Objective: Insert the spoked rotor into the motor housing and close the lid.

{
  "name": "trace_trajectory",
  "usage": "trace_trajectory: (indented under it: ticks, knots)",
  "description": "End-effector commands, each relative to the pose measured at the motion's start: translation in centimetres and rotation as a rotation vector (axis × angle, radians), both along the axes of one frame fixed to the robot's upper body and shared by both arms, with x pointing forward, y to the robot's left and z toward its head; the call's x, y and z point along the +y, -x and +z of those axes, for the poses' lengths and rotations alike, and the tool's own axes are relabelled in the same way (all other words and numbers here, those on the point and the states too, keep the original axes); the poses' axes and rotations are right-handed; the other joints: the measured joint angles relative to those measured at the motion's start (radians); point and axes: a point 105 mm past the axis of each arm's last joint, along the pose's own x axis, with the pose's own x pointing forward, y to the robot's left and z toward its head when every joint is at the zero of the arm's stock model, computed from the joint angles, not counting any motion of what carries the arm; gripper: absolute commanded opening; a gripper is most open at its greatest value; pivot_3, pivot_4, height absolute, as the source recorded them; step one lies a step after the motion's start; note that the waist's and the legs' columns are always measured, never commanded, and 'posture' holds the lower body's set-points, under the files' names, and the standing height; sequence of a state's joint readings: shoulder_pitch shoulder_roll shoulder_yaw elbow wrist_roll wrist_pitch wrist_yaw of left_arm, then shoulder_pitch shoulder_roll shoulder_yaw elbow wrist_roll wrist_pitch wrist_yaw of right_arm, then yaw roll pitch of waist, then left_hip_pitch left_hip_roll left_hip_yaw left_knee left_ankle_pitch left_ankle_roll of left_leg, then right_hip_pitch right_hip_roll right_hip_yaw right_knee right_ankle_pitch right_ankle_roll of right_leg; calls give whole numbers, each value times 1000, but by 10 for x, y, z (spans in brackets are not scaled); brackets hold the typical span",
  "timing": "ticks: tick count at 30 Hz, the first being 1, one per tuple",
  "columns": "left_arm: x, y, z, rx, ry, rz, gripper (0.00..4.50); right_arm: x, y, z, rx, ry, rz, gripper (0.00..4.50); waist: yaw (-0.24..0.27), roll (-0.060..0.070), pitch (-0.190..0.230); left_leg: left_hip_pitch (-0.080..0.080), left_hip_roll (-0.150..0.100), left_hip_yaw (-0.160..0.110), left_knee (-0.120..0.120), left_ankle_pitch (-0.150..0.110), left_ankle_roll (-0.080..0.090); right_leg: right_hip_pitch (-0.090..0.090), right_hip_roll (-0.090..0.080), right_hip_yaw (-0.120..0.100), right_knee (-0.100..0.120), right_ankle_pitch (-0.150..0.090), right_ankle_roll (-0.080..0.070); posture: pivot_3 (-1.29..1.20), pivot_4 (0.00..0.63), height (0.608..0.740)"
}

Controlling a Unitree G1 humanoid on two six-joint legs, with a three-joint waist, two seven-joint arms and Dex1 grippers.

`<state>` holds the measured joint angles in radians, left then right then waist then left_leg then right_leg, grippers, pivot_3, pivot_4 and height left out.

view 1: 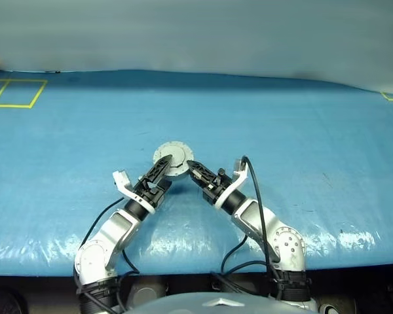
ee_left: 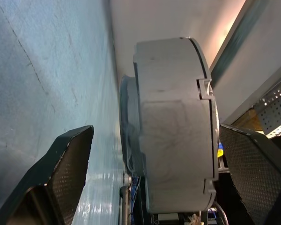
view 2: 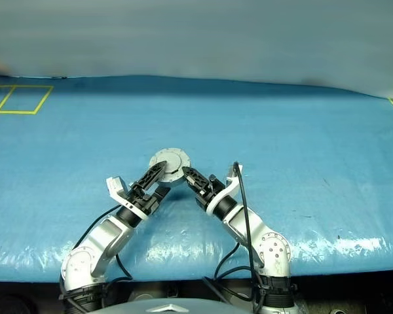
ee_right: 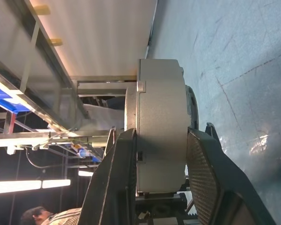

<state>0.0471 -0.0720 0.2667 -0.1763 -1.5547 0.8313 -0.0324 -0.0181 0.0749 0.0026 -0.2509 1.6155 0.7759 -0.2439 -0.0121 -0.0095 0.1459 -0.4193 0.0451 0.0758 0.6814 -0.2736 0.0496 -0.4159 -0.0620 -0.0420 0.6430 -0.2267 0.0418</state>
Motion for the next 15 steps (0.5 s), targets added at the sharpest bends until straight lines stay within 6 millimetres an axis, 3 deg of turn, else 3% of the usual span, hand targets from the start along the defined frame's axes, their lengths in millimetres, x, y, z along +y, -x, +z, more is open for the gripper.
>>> trace_trajectory:
  ticks: [1, 3, 8, 10, 11, 15]
  knots:
    - [-5, -3, 10, -38, 76, 3, 4324, 8, 9, 31, -101, -90, 42, 1177, 0, 0, 0, 0, 0, 0, 0, 0, 0, 0, 0, 0, 0, 0, 0, 0, 150, 740]
    - [-5, -3, 13, -50, 95, 0, 3913, 8, 10, 31, -102, -81, 51, 1177, 0, 0, 0, 0, 0, 0, 0, 0, 0, 0, 0, 0, 0, 0, 0, 0, 150, 740]
    - [-7, -1, 15, -57, 89, -24, 2325, 6, 12, 32, -155, -41, 45, 1177, 1, 0, 0, 0, 0, 0, 0, 0, 0, 0, 0, 0, 0, 0, 0, 0, 150, 740]
    - [-6, -2, 14, -53, 77, -27, 2335, 4, 13, 33, -186, -24, 39, 1177, 1, 0, 0, 0, 0, 0, 1, 0, 1, 0, 0, 0, 0, 0, 1, 0, 150, 740]
    - [-5, -3, 14, -55, 70, -25, 2335, 3, 13, 33, -202, -4, 33, 1904, 1, 0, 0, 0, 0, 0, 1, 0, 1, 0, 0, 0, 0, 0, 1, 0, 150, 740]
    - [1, -13, 15, -57, 25, 3, 2335, -3, 14, 32, -299, 125, 4, 3127, 1, 0, 0, 0, 0, 0, 1, 0, 1, 1, 0, 0, 0, 0, 1, 0, 150, 740]
